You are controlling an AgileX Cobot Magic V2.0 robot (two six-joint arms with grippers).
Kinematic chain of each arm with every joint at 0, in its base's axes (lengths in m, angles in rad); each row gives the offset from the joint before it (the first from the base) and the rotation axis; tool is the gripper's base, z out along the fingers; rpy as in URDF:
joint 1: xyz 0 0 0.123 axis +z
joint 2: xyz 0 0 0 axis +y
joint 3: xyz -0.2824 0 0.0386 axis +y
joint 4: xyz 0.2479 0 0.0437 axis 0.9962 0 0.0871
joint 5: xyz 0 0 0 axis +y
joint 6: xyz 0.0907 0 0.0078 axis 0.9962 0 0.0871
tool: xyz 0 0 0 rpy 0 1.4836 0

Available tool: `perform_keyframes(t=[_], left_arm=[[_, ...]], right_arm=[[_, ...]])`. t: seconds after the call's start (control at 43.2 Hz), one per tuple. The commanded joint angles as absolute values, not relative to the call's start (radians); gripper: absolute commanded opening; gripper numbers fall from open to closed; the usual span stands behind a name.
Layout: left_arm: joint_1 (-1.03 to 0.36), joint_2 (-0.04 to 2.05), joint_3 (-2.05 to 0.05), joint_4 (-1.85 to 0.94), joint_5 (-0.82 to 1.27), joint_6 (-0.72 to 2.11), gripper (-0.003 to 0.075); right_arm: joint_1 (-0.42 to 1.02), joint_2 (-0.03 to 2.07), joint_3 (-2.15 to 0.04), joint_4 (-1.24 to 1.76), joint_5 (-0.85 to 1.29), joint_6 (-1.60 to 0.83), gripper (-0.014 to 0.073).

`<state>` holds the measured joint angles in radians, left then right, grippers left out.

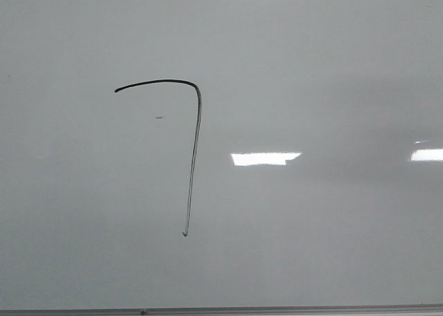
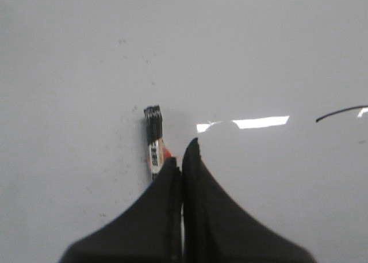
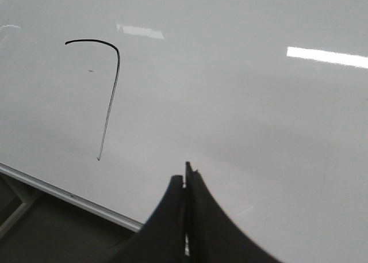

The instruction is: Write number 7 on whiteboard

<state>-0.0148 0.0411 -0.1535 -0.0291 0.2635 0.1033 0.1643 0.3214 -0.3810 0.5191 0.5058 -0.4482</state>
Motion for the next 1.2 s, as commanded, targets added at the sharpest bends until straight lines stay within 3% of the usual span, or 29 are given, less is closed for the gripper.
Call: perform_keyframes(t=[0.0, 0.232, 1.181], left_arm=[[-0.022, 0.002, -0.115, -0.041, 0.178, 0.093, -0.002], [-0.022, -0.018, 0.012, -0.041, 0.03, 0.093, -0.002], [-0.022, -0.018, 0.01, -0.041, 0.022, 0.093, -0.002]], right_arm=[[0.157, 0.326, -0.406, 0.538, 0.441, -0.45, -0.0067], [0.157, 0.326, -0.406, 0.538, 0.443, -0.45, -0.0067], [0.157, 0.326, -0.406, 0.538, 0.443, -0.45, -0.0067]])
